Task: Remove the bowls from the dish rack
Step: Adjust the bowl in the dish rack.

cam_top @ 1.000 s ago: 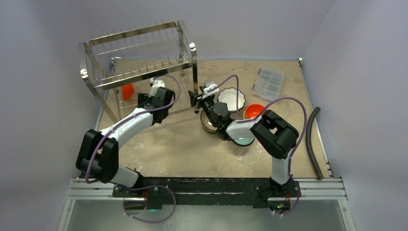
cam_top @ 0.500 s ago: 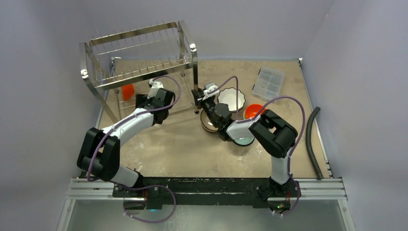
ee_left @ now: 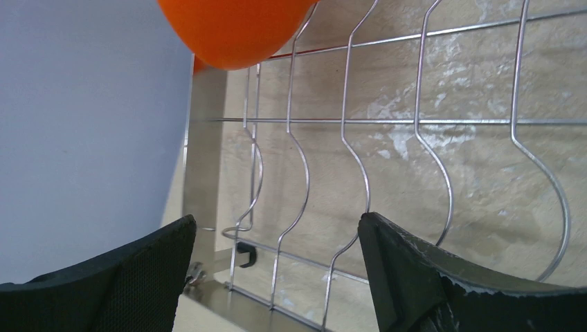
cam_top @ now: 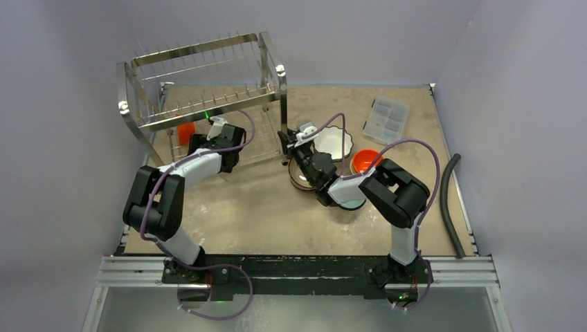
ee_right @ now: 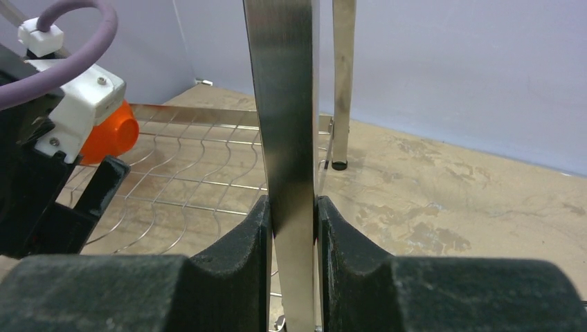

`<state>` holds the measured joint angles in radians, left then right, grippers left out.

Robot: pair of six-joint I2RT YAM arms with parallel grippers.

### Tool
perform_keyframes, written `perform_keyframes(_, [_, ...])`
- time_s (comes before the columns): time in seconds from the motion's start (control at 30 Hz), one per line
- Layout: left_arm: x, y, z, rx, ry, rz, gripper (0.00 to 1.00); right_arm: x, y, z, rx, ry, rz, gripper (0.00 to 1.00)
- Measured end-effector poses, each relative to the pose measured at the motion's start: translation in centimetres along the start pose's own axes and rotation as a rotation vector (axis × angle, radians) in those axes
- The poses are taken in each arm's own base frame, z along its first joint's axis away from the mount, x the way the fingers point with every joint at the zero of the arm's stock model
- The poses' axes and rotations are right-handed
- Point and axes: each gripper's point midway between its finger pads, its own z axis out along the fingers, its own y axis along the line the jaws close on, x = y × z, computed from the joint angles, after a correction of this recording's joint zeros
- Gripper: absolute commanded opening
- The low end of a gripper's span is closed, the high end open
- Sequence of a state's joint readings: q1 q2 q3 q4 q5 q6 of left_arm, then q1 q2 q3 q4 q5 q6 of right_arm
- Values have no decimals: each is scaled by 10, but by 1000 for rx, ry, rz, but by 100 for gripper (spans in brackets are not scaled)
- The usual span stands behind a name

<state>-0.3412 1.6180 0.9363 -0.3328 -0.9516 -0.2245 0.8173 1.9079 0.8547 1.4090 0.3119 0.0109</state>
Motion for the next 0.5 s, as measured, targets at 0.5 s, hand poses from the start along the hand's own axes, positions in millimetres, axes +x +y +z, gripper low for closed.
perform_keyframes(0.5, [-68, -5, 25, -65, -141, -98, 86, 0, -1, -1, 2, -5, 1, 1])
